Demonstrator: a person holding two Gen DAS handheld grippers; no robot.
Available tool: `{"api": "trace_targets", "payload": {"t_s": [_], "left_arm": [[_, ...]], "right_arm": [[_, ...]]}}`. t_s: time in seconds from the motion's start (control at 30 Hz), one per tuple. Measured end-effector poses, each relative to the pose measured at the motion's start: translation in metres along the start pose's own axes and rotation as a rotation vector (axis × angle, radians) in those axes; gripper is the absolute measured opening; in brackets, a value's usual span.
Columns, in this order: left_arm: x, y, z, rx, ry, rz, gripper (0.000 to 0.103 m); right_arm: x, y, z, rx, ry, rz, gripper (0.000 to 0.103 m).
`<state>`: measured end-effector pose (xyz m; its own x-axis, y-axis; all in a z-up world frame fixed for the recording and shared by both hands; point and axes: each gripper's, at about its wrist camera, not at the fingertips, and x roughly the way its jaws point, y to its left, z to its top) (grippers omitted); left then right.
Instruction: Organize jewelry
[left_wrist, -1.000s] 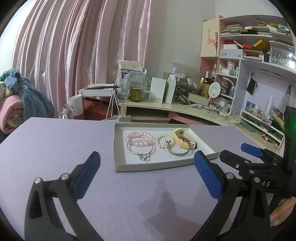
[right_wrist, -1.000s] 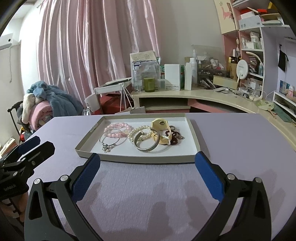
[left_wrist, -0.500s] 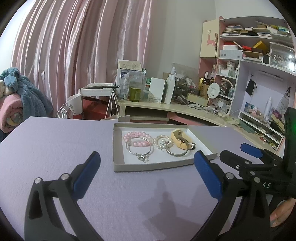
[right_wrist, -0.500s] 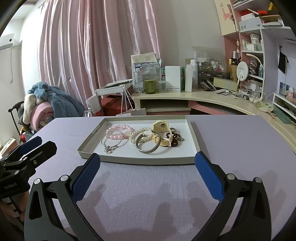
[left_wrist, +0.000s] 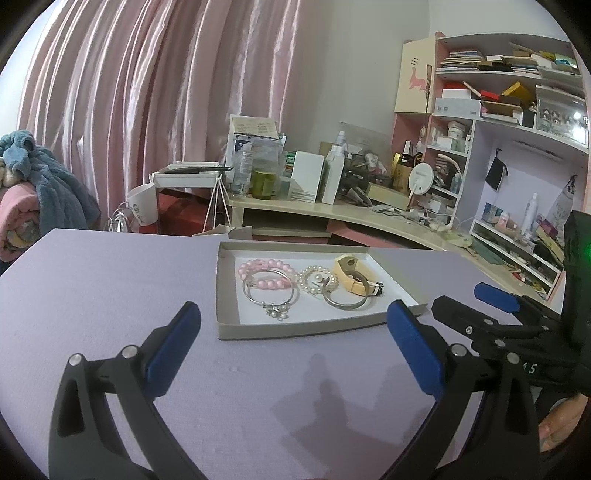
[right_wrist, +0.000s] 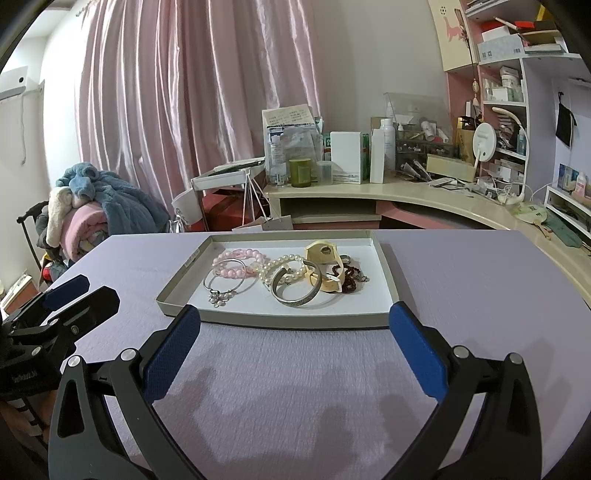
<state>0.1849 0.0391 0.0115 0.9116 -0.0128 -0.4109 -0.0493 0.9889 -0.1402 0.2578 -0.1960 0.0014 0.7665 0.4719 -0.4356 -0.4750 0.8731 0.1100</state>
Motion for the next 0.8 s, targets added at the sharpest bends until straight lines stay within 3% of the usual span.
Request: {"api": "trace_targets", "payload": {"t_s": [0.8], "left_arm": [[0.0036,0.0013,0.0023,-0.020,0.013,-0.001,0.101]], "right_arm": [[-0.0003,0.0000,0.0002,0.001,0.001,0.001,0.102]]}}
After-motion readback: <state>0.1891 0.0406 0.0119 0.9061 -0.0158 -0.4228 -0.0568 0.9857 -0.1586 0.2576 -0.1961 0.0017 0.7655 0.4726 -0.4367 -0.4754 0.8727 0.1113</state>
